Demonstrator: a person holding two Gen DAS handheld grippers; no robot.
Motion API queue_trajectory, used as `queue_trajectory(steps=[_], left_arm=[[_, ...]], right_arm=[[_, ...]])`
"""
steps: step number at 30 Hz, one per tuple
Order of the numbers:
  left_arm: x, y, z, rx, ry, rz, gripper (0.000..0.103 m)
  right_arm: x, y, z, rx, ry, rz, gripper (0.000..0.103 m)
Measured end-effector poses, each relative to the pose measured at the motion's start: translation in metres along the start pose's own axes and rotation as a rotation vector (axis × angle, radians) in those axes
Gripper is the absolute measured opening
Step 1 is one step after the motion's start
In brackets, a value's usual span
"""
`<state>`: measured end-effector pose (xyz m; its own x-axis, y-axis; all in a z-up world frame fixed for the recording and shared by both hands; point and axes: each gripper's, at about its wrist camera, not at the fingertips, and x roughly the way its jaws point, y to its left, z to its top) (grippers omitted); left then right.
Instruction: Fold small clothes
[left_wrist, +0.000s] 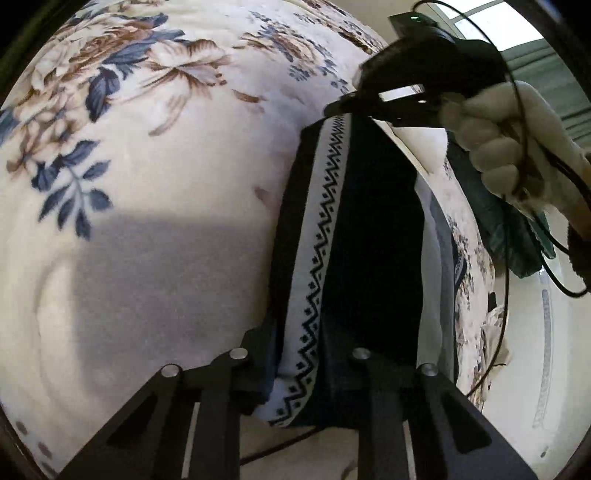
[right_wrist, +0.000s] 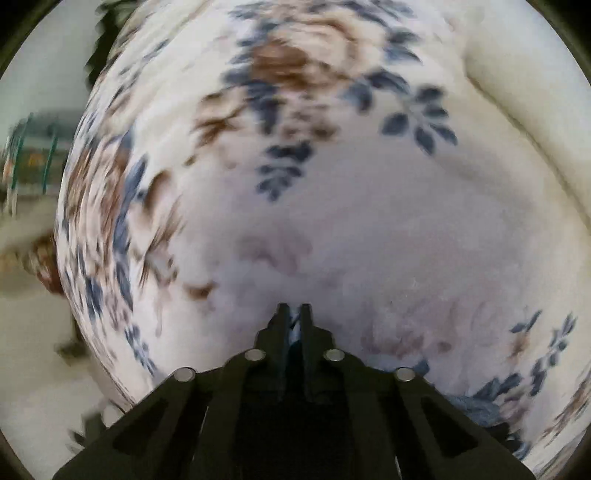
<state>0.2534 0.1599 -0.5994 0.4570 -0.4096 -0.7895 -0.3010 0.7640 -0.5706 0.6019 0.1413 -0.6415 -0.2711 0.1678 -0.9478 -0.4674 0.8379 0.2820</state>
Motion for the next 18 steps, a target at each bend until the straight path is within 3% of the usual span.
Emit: queue_trajectory(steps=[2, 4, 6, 7, 8, 9, 10, 11, 15, 18], left_arm=[[0.000, 0.002, 0.003, -0.018, 0.025, 0.001, 0.019], [-0.004, 0.007, 0.011, -0.059, 0.046, -0.004, 0.021], [-0.014, 0.014, 0.023, -0.096, 0.041, -0.021, 0.027], [-0.019, 0.015, 0.031, -0.107, 0.031, -0.025, 0.035], [-0.023, 0.017, 0.040, -0.115, 0.017, -0.042, 0.055], [-0.026, 0.018, 0.049, -0.123, 0.001, -0.063, 0.067], [-0.027, 0.019, 0.060, -0.135, -0.018, -0.078, 0.067], [-0.025, 0.020, 0.072, -0.143, -0.024, -0.095, 0.067], [0.011, 0.009, 0.119, -0.106, 0.029, -0.108, 0.067], [0.052, 0.006, 0.150, -0.087, 0.121, -0.122, 0.067]], right_arm=[[0.014, 0.005, 0.000, -0.026, 0.050, 0.023, 0.002], [0.008, 0.007, -0.001, -0.049, 0.030, 0.020, 0.003], [-0.008, -0.001, -0.004, -0.020, 0.029, 0.087, 0.006], [-0.021, -0.010, -0.007, 0.005, 0.010, 0.115, 0.009], [-0.037, -0.020, -0.011, 0.029, -0.028, 0.142, 0.021], [-0.055, -0.034, -0.018, 0.063, -0.069, 0.165, 0.032], [-0.069, -0.045, -0.026, 0.091, -0.103, 0.178, 0.052], [-0.087, -0.067, -0.041, 0.139, -0.154, 0.190, 0.057], [-0.113, -0.138, -0.104, 0.309, -0.227, 0.189, 0.057], [-0.114, -0.202, -0.155, 0.460, -0.237, 0.170, 0.057]])
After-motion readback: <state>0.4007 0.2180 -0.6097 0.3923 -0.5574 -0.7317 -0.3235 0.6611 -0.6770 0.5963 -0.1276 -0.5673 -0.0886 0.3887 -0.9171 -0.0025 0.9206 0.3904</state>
